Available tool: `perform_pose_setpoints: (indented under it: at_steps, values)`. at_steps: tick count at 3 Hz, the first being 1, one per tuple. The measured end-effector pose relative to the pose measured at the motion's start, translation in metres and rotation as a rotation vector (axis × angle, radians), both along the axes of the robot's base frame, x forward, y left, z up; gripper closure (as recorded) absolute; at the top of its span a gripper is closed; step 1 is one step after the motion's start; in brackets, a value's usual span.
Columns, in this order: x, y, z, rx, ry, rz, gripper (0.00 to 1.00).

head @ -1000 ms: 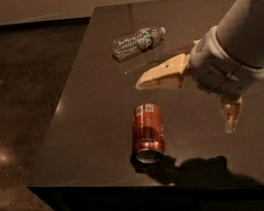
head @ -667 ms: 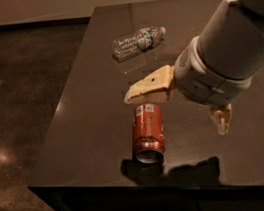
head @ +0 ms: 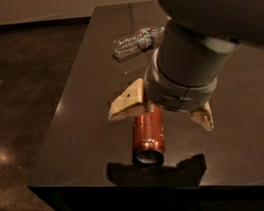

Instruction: Pick coke can

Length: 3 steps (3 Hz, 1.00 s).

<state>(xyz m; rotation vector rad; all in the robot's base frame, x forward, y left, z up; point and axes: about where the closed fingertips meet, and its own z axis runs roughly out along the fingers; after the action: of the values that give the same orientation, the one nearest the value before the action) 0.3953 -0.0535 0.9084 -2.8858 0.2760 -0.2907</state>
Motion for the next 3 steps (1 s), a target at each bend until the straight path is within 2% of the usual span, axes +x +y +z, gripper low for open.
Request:
perform_pose_setpoints:
  at_steps: [2, 3]
  values:
    - [0.009, 0.012, -0.023, -0.148, 0.034, 0.053, 0.00]
    - [0.011, 0.016, -0.031, -0.184, 0.047, 0.055, 0.00]
